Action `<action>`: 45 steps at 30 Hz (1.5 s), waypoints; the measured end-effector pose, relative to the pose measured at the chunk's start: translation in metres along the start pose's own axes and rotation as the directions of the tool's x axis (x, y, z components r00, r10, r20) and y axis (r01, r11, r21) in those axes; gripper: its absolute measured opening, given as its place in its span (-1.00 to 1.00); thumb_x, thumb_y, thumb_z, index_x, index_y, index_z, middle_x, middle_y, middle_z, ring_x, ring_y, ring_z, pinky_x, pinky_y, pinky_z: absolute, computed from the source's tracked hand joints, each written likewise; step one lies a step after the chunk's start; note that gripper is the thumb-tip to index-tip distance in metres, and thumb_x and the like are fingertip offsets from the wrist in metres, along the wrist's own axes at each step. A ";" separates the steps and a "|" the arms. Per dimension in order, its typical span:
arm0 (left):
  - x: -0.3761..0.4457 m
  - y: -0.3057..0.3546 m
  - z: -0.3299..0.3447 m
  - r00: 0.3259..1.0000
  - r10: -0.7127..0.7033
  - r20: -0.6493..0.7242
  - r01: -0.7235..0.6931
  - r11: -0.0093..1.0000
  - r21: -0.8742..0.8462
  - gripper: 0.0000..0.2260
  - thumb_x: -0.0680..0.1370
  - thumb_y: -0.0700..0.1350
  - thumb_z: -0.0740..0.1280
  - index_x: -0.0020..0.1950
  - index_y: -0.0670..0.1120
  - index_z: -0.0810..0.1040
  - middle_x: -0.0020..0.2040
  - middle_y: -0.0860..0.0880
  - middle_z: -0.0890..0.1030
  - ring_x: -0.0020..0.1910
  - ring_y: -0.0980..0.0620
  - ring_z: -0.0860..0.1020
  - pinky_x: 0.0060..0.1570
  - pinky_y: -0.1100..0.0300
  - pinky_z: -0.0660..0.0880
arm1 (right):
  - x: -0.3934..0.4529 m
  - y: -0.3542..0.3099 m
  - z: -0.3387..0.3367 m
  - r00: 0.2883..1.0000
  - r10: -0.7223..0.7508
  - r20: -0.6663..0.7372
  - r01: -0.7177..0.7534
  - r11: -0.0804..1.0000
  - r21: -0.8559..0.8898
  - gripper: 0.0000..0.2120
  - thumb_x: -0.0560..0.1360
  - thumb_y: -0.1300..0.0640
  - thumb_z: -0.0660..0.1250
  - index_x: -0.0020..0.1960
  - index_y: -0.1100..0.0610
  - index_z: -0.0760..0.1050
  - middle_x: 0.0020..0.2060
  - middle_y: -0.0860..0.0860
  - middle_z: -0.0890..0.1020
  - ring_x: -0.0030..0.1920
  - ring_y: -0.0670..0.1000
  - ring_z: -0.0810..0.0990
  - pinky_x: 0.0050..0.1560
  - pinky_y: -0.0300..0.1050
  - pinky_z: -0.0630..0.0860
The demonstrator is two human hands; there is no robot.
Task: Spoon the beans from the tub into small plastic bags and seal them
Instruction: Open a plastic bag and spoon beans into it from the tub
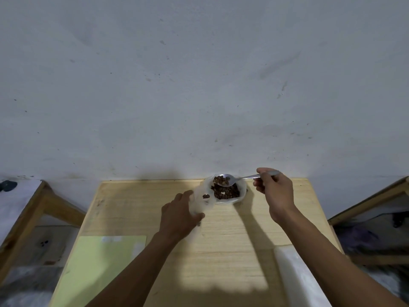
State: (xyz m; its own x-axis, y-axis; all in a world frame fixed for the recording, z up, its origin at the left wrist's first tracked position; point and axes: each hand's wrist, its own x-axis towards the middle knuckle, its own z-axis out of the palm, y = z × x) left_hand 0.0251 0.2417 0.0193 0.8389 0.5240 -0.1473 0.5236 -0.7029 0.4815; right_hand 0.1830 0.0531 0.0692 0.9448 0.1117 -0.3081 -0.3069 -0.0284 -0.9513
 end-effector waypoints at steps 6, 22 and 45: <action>0.002 0.014 0.001 0.999 0.041 -0.006 -0.041 0.999 -0.003 -0.36 0.38 0.15 0.45 0.40 0.04 0.35 0.20 0.04 0.52 0.05 0.01 0.57 0.16 0.04 0.45 | -0.027 -0.010 0.013 0.949 -0.246 0.199 0.301 0.897 -0.323 -0.84 0.58 0.17 0.27 -0.03 0.04 0.64 -0.21 -0.04 0.69 -0.20 -0.06 0.67 -0.13 -0.14 0.57; -0.011 -0.001 -0.005 0.998 0.005 -0.057 -0.013 0.991 -0.134 -0.36 0.39 0.11 0.48 0.41 0.01 0.36 0.18 0.04 0.52 0.08 0.02 0.53 0.07 0.08 0.47 | -0.025 -0.042 0.011 0.868 -0.445 0.219 0.489 0.841 -0.231 -0.87 0.63 0.16 0.22 0.04 0.08 0.55 -0.14 0.01 0.65 -0.22 -0.09 0.64 -0.13 -0.22 0.55; -0.044 -0.015 0.012 0.998 -0.004 -0.065 -0.020 0.930 -0.367 -0.29 0.31 0.13 0.51 0.42 0.09 0.38 0.15 0.13 0.52 0.09 0.11 0.52 0.07 0.11 0.47 | 0.010 0.133 -0.051 0.958 0.237 -0.164 -0.282 0.886 -0.367 -0.68 0.49 0.12 0.43 0.14 0.18 0.38 -0.07 0.17 0.62 -0.14 0.16 0.63 -0.08 0.10 0.62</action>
State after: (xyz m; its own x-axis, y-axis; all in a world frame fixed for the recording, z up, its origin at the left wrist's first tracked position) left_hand -0.0180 0.2235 0.0079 0.8252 0.5571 -0.0933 0.4158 -0.4873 0.7678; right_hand 0.1580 0.0001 -0.0605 0.8510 -0.0630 -0.5214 -0.4964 -0.4210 -0.7592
